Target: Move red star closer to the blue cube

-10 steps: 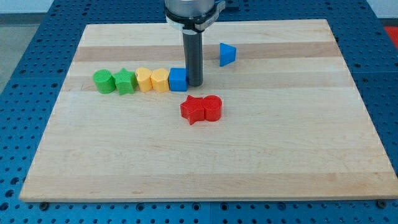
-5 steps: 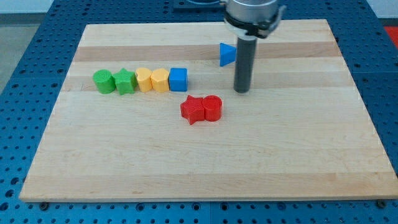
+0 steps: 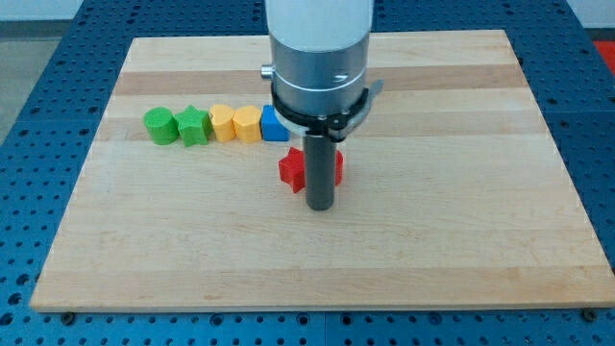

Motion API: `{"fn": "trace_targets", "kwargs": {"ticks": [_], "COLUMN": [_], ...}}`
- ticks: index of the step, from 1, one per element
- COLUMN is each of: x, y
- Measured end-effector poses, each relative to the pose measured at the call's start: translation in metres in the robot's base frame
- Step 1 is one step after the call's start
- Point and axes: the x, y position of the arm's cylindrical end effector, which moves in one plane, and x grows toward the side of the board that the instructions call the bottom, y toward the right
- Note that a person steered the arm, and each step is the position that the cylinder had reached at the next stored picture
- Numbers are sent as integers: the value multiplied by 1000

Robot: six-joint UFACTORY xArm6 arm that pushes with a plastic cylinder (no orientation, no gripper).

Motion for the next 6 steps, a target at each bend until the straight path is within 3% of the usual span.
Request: {"fn": "trace_targets", "kwargs": {"ticks": [2,6], "x": [-5,-45], "y": [-26,-21]}}
